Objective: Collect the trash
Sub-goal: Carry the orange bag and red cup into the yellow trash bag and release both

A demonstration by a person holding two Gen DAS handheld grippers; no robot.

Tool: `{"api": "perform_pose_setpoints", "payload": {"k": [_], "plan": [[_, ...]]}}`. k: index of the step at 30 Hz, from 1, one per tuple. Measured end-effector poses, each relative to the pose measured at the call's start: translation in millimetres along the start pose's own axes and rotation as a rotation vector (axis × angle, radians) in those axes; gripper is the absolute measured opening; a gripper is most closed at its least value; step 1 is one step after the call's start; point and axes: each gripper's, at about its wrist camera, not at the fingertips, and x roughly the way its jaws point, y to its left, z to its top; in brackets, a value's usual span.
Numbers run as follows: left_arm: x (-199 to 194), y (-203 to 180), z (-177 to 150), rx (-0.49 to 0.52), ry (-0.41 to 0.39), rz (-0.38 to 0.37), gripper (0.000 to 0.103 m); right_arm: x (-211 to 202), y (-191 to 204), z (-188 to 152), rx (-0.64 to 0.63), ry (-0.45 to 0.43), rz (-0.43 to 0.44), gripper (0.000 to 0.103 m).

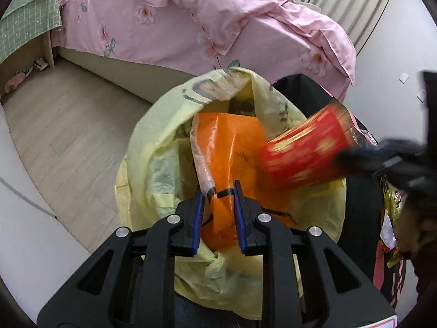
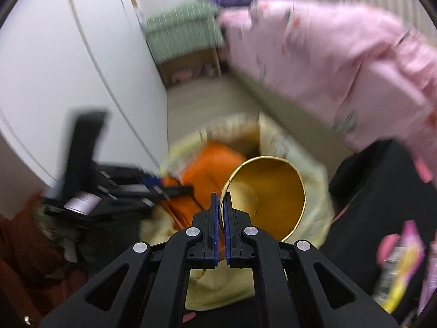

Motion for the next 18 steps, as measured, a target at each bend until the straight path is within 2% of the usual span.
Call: {"api": "perform_pose_setpoints", "payload": {"k": [2, 4, 10, 15, 17, 18], "plan": [[5, -1, 4, 0.011, 0.008, 0.01, 0.02, 26, -12, -4, 0.045, 0.079, -0.017, 0.006], [11, -5, 8, 0.032, 0.013, 0.018, 0.02, 37, -20, -9, 0.067, 0.121, -0.051, 0.006], [21, -16, 19, 0.05, 0.016, 0.005, 0.02, 33, -29, -19, 0.074, 0.151, -0.077, 0.006], [1, 2, 24, -0.043, -0.023, -0.028, 0.039, 24, -12, -21, 0.008, 0.125, -0.089, 0.007], [-12, 12, 24, -0.088, -0.053, -0.038, 0.055, 22, -6, -18, -0.018, 0.112, -0.104, 0.007], [-21, 16, 24, -0.11, -0.08, -0.035, 0.058, 20, -4, -18, -0.03, 0.108, -0.111, 0.008]]}}
